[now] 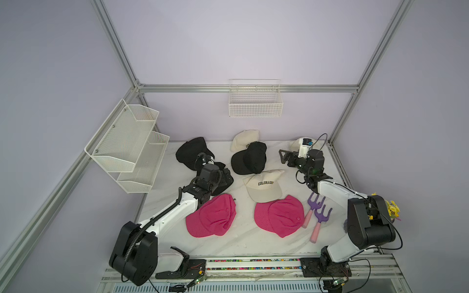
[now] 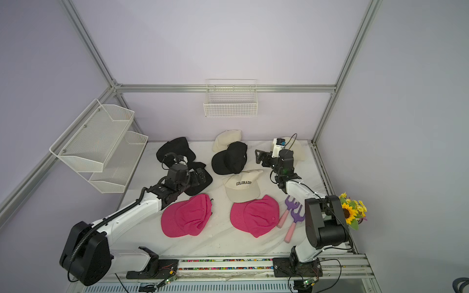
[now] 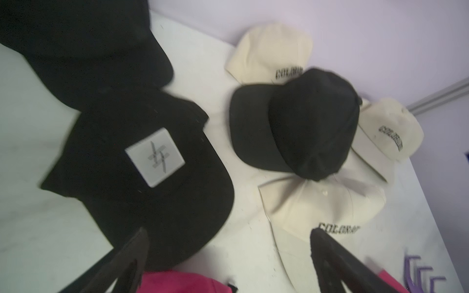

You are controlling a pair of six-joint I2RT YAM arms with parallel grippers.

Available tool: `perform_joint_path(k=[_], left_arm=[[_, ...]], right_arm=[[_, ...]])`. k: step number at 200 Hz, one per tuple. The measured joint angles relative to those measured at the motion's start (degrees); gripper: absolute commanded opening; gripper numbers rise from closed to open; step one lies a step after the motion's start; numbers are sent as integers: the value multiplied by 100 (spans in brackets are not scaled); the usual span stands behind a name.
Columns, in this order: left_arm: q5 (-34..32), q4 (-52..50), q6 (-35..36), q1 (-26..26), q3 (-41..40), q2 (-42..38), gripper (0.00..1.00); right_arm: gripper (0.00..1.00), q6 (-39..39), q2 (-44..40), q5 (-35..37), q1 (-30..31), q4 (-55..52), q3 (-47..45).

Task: Stack the baseball caps by color
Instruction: Move the baseball cap to the center of the board.

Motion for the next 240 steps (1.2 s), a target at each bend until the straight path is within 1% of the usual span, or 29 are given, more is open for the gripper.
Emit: perform_joint_path(k=[36, 63, 76, 91, 114, 133, 160, 195, 219, 240], left_arm=[[955, -358, -284, -553, 442, 621, 100], [1733, -422, -466, -793, 520, 964, 100], [1950, -494, -525, -826, 444, 1121, 100], [2013, -706, -538, -807, 286, 1283, 100], [1987, -1064, -535, -654, -68, 1375, 100], [1843, -1102, -514, -455, -221, 1178, 100], [1578, -1211, -348, 26, -474, 931, 100], [1370, -1344, -98, 636, -564, 713, 100], [1484, -1209, -245, 898, -577, 302, 100], [1899, -505, -741, 942, -632, 46, 100]], right_arm=[[98, -479, 638, 289, 645, -1001, 669], [97, -748, 1029, 382, 1064, -1469, 1298], [97, -782, 1143, 385, 1287, -1567, 1497], [97, -774, 1211, 372, 1484, -1615, 1602], [97, -595, 1298, 472, 1766, -1718, 1668], [97, -358, 1335, 688, 1987, -1888, 1657], [97, -37, 1333, 1060, 2234, -2009, 1519], [97, 396, 1222, 1244, 2380, -1921, 1104], [97, 717, 861, 1143, 2380, -1530, 634], [97, 1016, 619, 1021, 2378, -1139, 494]])
